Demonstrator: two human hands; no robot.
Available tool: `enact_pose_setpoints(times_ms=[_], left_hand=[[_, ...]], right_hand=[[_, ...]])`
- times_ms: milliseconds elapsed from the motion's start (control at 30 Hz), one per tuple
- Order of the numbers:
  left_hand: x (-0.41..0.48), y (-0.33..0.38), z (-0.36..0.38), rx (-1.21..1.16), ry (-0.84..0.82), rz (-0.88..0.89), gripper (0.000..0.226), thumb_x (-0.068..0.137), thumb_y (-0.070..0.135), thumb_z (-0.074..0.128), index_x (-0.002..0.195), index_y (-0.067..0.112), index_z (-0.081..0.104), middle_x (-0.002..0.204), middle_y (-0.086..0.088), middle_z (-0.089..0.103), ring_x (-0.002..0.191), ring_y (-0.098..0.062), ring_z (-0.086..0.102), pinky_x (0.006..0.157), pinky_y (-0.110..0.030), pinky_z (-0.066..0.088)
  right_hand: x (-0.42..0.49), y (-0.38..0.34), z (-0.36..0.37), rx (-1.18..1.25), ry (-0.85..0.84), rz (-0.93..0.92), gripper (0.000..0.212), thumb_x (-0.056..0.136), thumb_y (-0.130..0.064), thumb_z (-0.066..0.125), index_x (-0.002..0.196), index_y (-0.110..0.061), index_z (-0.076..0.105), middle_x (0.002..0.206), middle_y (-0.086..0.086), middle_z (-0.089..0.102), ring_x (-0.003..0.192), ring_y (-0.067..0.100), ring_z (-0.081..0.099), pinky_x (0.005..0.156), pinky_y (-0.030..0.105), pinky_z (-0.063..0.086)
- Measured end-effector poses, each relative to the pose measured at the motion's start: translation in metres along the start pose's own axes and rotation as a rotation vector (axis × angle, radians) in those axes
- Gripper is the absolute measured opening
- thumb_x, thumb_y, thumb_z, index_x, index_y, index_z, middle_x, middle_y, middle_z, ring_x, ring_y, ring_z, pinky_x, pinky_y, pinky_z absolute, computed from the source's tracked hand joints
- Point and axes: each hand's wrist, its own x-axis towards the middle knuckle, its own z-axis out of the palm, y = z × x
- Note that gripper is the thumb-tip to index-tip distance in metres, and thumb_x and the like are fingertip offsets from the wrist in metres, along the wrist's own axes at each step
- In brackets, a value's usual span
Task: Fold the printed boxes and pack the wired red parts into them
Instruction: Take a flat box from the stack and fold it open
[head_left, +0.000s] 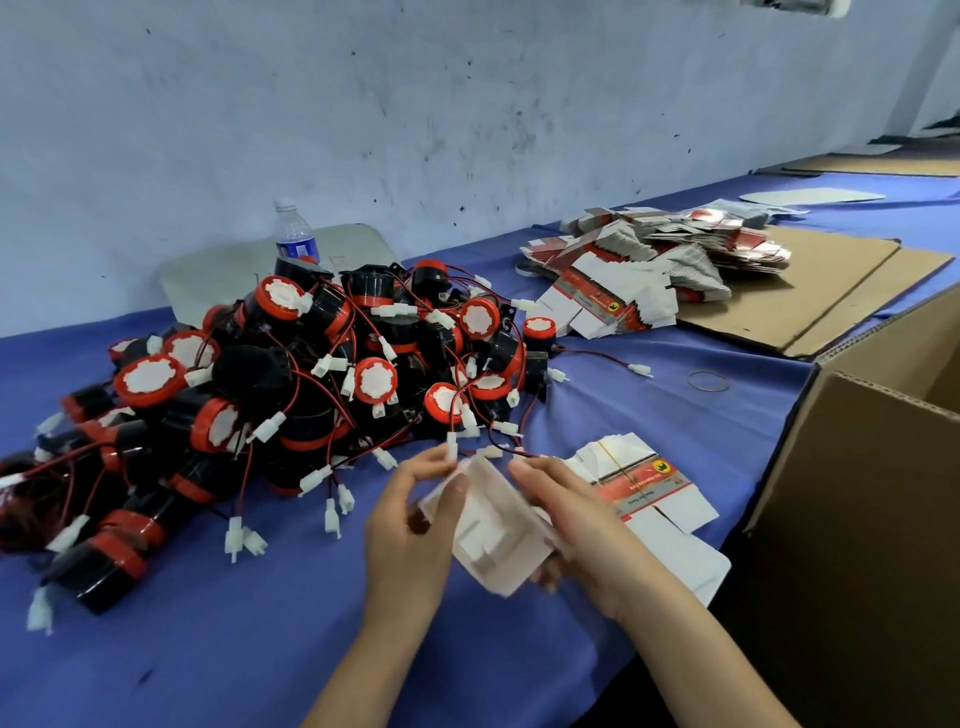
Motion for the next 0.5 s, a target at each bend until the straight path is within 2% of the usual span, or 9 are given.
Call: enact_pose_setpoints(times_ms=[67, 133, 200, 233, 300, 367, 400, 433, 500], left_hand=[[0.006, -0.008, -0.005, 0.227, 0.121, -0.001, 0.020, 0.089, 0.030, 0.065, 0.108, 0.026, 0.066, 0.099, 0.017, 0.062, 0.083, -0.010, 0.061, 0.069, -0.022, 0.048], [0.010, -0.011, -0.011, 0.282, 0.170, 0.008, 0.006, 0.090, 0.023, 0.061, 0.090, 0.029, 0.064, 0.091, 0.009, 0.063, 0.078, -0.004, 0.057, 0.063, -0.017, 0.045], [0.012, -0.014, -0.013, 0.296, 0.204, 0.001, 0.022, 0.087, 0.010, 0.058, 0.072, 0.025, 0.052, 0.071, 0.002, 0.058, 0.066, -0.002, 0.051, 0.051, -0.012, 0.039], [0.012, -0.015, -0.013, 0.306, 0.204, -0.009, 0.025, 0.085, 0.006, 0.057, 0.072, 0.024, 0.048, 0.069, 0.002, 0.054, 0.065, 0.000, 0.050, 0.050, -0.011, 0.038], [0.011, -0.016, -0.010, 0.300, 0.183, -0.051, 0.029, 0.084, 0.005, 0.058, 0.086, 0.030, 0.044, 0.079, 0.008, 0.055, 0.072, 0.010, 0.052, 0.052, -0.005, 0.038], [0.011, -0.018, -0.010, 0.256, 0.115, -0.088, 0.042, 0.083, 0.013, 0.061, 0.107, 0.040, 0.039, 0.092, 0.016, 0.059, 0.080, 0.014, 0.055, 0.054, -0.005, 0.040], [0.012, -0.018, -0.009, 0.235, 0.069, -0.105, 0.050, 0.082, 0.023, 0.064, 0.116, 0.048, 0.036, 0.095, 0.021, 0.061, 0.083, 0.011, 0.058, 0.057, -0.007, 0.043], [0.012, -0.018, -0.009, 0.231, 0.025, -0.132, 0.054, 0.078, 0.038, 0.067, 0.117, 0.056, 0.035, 0.099, 0.028, 0.061, 0.089, 0.006, 0.060, 0.065, -0.011, 0.046], [0.013, -0.018, -0.010, 0.249, -0.019, -0.162, 0.062, 0.062, 0.060, 0.069, 0.114, 0.060, 0.035, 0.108, 0.035, 0.057, 0.104, -0.001, 0.058, 0.083, -0.030, 0.052]], right_hand=[[0.007, -0.006, -0.001, -0.276, 0.204, -0.111, 0.021, 0.093, -0.043, 0.054, 0.093, -0.023, 0.062, 0.076, -0.006, 0.067, 0.052, 0.008, 0.054, 0.043, 0.018, 0.037], [0.018, -0.015, -0.003, -0.484, 0.350, -0.237, 0.021, 0.092, -0.039, 0.054, 0.083, -0.023, 0.065, 0.078, -0.008, 0.070, 0.067, 0.008, 0.057, 0.057, 0.023, 0.041], [0.031, -0.026, 0.001, -0.555, 0.390, -0.348, 0.018, 0.091, -0.029, 0.056, 0.079, -0.021, 0.067, 0.075, -0.008, 0.069, 0.071, 0.009, 0.060, 0.064, 0.028, 0.046], [0.040, -0.033, 0.004, -0.561, 0.375, -0.389, 0.017, 0.091, -0.023, 0.057, 0.078, -0.020, 0.067, 0.073, -0.010, 0.067, 0.070, 0.008, 0.060, 0.064, 0.028, 0.048], [0.060, -0.047, 0.014, -0.578, 0.299, -0.449, 0.018, 0.092, -0.013, 0.056, 0.079, -0.021, 0.066, 0.077, -0.009, 0.067, 0.072, 0.011, 0.062, 0.069, 0.029, 0.051], [0.084, -0.058, 0.022, -0.712, 0.201, -0.508, 0.017, 0.093, -0.008, 0.055, 0.097, -0.016, 0.069, 0.100, -0.001, 0.070, 0.098, 0.019, 0.062, 0.085, 0.027, 0.046], [0.097, -0.063, 0.024, -0.819, 0.143, -0.519, 0.021, 0.093, -0.008, 0.056, 0.110, -0.014, 0.067, 0.114, 0.003, 0.067, 0.118, 0.023, 0.053, 0.097, 0.027, 0.039], [0.109, -0.066, 0.025, -0.914, 0.066, -0.495, 0.030, 0.093, -0.010, 0.056, 0.122, -0.016, 0.062, 0.128, 0.006, 0.060, 0.135, 0.027, 0.036, 0.110, 0.032, 0.028], [0.128, -0.069, 0.027, -1.046, -0.105, -0.362, 0.045, 0.095, -0.013, 0.050, 0.138, -0.025, 0.047, 0.147, 0.006, 0.043, 0.147, 0.028, 0.003, 0.118, 0.050, 0.002]])
